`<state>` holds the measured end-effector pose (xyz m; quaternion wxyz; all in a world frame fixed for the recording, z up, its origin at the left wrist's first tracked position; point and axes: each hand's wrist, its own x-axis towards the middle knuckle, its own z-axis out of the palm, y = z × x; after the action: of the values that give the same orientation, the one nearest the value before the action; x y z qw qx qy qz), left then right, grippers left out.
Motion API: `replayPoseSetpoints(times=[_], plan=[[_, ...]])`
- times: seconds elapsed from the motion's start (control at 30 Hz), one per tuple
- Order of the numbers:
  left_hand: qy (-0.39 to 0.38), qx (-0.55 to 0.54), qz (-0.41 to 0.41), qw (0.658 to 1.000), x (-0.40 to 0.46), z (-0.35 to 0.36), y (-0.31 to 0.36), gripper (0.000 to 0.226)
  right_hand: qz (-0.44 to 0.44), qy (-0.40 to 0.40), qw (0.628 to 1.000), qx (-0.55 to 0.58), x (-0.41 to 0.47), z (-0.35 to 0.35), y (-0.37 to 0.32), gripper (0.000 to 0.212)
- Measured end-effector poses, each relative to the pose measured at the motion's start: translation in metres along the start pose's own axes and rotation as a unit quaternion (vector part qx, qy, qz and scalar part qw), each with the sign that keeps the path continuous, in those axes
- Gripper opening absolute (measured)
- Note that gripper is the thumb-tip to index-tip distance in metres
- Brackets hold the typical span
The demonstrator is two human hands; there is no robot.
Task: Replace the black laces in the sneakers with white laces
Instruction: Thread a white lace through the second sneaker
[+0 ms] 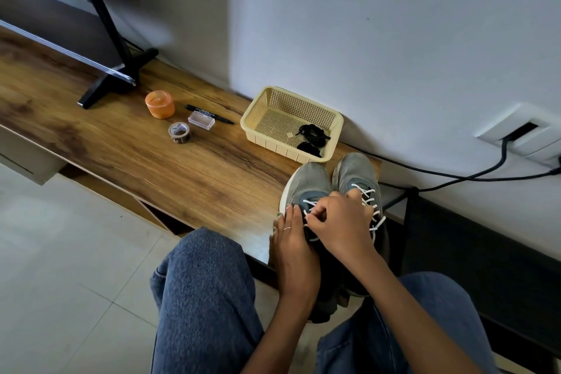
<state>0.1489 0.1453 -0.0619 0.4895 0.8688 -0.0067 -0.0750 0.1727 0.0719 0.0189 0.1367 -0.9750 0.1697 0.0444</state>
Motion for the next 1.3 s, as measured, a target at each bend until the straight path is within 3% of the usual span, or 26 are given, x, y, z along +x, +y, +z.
replayPoseSetpoints(times=[0.4, 0.63, 0.77, 1.03, 1.2, 1.3], plan=[[0.003, 0.011, 0.008, 1.0, -0.003, -0.002, 0.003, 0.056, -0.009, 0.051, 0.988, 0.148, -0.008, 0.006, 0.006, 0.015], [0.01, -0.004, -0.003, 1.0, -0.002, -0.002, 0.003, 0.061, 0.025, -0.009, 0.967, 0.253, -0.006, 0.001, 0.023, 0.013], [0.0, -0.042, -0.013, 0.999, -0.003, -0.005, 0.004, 0.063, 0.006, -0.088, 0.966, 0.242, -0.014, -0.015, 0.037, 0.011], [-0.017, -0.08, -0.042, 0.996, -0.004, -0.008, 0.005, 0.061, -0.083, -0.003, 0.981, 0.175, -0.057, -0.006, 0.039, 0.024], [0.0, -0.105, -0.048, 0.993, -0.008, -0.014, 0.009, 0.047, -0.046, 0.071, 0.968, 0.234, -0.045, -0.003, 0.036, 0.015], [-0.001, -0.083, -0.045, 0.996, -0.01, -0.013, 0.008, 0.052, -0.064, 0.087, 0.98, 0.168, -0.032, -0.005, 0.025, 0.009]])
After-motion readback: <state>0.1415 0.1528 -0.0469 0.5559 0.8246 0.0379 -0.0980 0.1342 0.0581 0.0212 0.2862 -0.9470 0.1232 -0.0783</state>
